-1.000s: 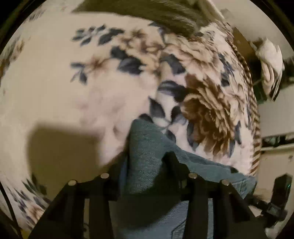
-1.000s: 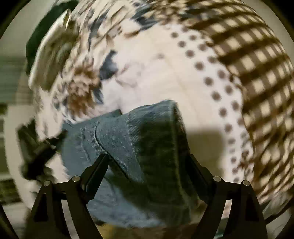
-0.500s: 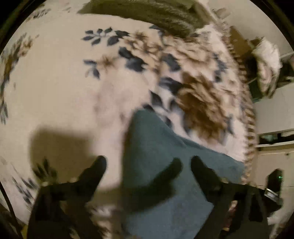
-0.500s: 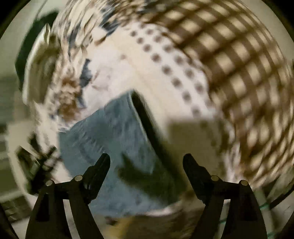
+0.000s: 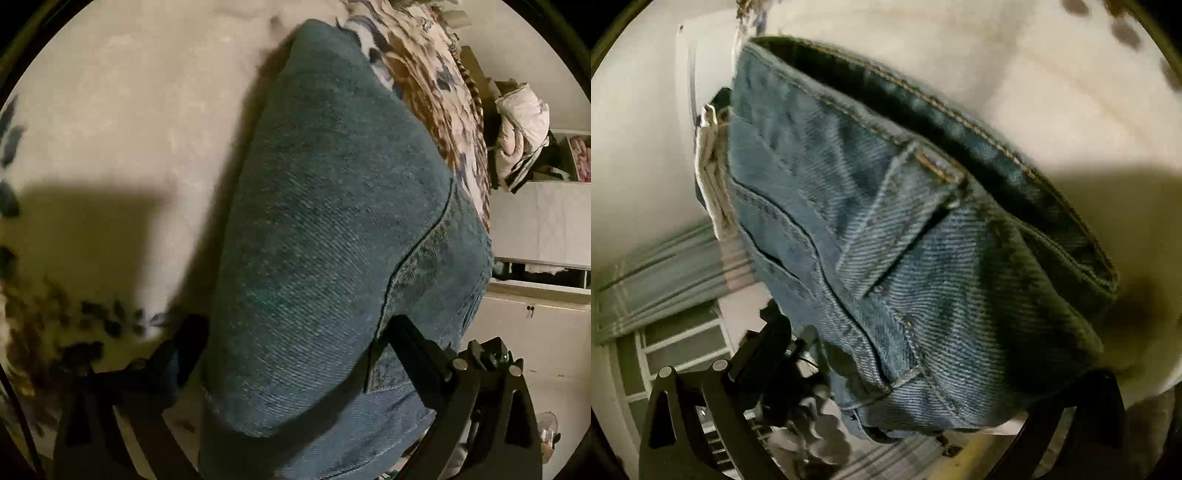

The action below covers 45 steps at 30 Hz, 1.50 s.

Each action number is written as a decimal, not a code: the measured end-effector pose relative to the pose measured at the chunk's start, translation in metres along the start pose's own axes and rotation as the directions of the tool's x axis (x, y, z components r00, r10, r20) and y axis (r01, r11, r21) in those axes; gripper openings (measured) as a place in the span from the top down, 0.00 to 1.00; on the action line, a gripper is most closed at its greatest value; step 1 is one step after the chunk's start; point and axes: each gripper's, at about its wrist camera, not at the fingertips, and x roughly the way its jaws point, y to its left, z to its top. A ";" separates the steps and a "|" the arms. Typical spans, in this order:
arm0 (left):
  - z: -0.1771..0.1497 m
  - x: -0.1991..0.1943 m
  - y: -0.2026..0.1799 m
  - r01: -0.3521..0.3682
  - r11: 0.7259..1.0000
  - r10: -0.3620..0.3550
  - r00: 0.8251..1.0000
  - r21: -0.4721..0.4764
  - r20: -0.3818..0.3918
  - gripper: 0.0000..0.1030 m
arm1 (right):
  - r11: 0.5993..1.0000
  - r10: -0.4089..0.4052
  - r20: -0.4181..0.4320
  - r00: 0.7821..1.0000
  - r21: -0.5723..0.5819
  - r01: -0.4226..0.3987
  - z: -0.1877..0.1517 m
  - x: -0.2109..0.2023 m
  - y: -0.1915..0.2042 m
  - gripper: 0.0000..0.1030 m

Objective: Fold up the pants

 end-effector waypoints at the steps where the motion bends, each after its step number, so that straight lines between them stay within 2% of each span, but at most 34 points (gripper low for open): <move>1: 0.000 -0.001 0.000 0.006 1.000 -0.006 1.000 0.002 -0.008 0.02 | 1.000 -0.012 0.001 1.000 -0.018 0.012 -0.002 0.003 0.004 0.00; 3: 0.000 -0.002 0.000 0.014 1.000 -0.014 1.000 0.012 -0.012 0.04 | 0.999 -0.029 0.018 0.999 -0.021 0.029 -0.006 0.009 0.004 0.00; 4: 0.001 -0.002 -0.002 0.014 1.000 -0.014 1.000 0.020 -0.005 0.11 | 0.999 -0.043 0.026 0.999 -0.022 0.044 -0.006 0.012 0.005 0.04; 5: 0.001 -0.003 -0.006 0.026 0.999 -0.026 1.000 0.031 0.004 0.34 | 0.995 -0.096 0.035 0.995 -0.032 0.097 -0.009 0.014 0.008 0.15; 6: 0.000 -0.006 -0.011 0.039 0.998 -0.040 0.999 0.050 0.013 0.41 | 0.987 -0.150 0.046 0.988 -0.048 0.152 -0.010 0.017 0.015 0.19; 7: -0.002 -0.011 -0.016 0.026 0.997 -0.029 0.999 0.074 0.030 0.50 | 0.984 -0.169 0.057 0.984 -0.056 0.172 -0.009 0.013 0.020 0.29; 8: -0.004 -0.015 -0.020 0.029 0.995 -0.032 0.999 0.091 0.034 0.62 | 0.980 -0.180 0.073 0.981 -0.067 0.185 -0.014 0.011 0.028 0.46; 10: -0.007 -0.026 -0.029 0.031 0.992 -0.038 0.998 0.118 0.054 0.70 | 0.977 -0.185 0.094 0.978 -0.089 0.194 -0.023 0.008 0.041 0.56; 14: -0.011 -0.057 -0.045 0.046 0.988 -0.060 0.994 0.150 0.090 0.77 | 0.963 -0.208 0.142 0.968 -0.145 0.228 -0.046 0.000 0.087 0.63; 15: -0.011 -0.067 -0.049 0.054 0.986 -0.069 0.993 0.157 0.097 0.77 | 0.962 -0.204 0.149 0.968 -0.154 0.226 -0.044 -0.020 0.091 0.64; 17: -0.008 -0.091 -0.060 0.071 0.982 -0.092 0.989 0.173 0.115 0.78 | 0.957 -0.195 0.166 0.967 -0.185 0.224 -0.052 -0.026 0.118 0.66; 22: 0.016 -0.145 -0.083 0.065 0.974 -0.104 0.980 0.216 0.172 0.78 | 0.941 -0.164 0.194 0.967 -0.265 0.213 -0.063 -0.045 0.188 0.67; 25: 0.042 -0.181 -0.091 0.056 0.970 -0.112 0.967 0.237 0.229 0.78 | 0.929 -0.124 0.212 0.969 -0.318 0.188 -0.061 -0.047 0.231 0.67; 30: 0.103 -0.223 -0.109 0.060 0.972 -0.133 0.937 0.226 0.323 0.78 | 0.905 -0.043 0.227 0.973 -0.404 0.134 -0.035 -0.035 0.319 0.66; 33: 0.156 -0.242 -0.121 0.068 0.974 -0.148 0.915 0.218 0.375 0.78 | 0.885 -0.003 0.230 0.973 -0.453 0.110 -0.002 -0.013 0.378 0.66; 36: 0.221 -0.258 -0.133 0.061 0.971 -0.156 0.893 0.230 0.421 0.78 | 0.860 0.036 0.227 0.973 -0.504 0.086 0.045 0.017 0.438 0.67; 39: 0.280 -0.264 -0.136 0.046 0.967 -0.157 0.880 0.249 0.448 0.78 | 0.839 0.066 0.222 0.973 -0.540 0.066 0.100 0.060 0.491 0.67; 42: 0.344 -0.264 -0.127 0.043 0.967 -0.159 0.869 0.250 0.469 0.78 | 0.812 0.083 0.220 0.972 -0.580 0.062 0.153 0.111 0.532 0.67; 45: 0.395 -0.247 -0.110 0.021 0.967 -0.144 0.865 0.253 0.480 0.78 | 0.803 0.072 0.217 0.974 -0.591 0.072 0.199 0.162 0.547 0.67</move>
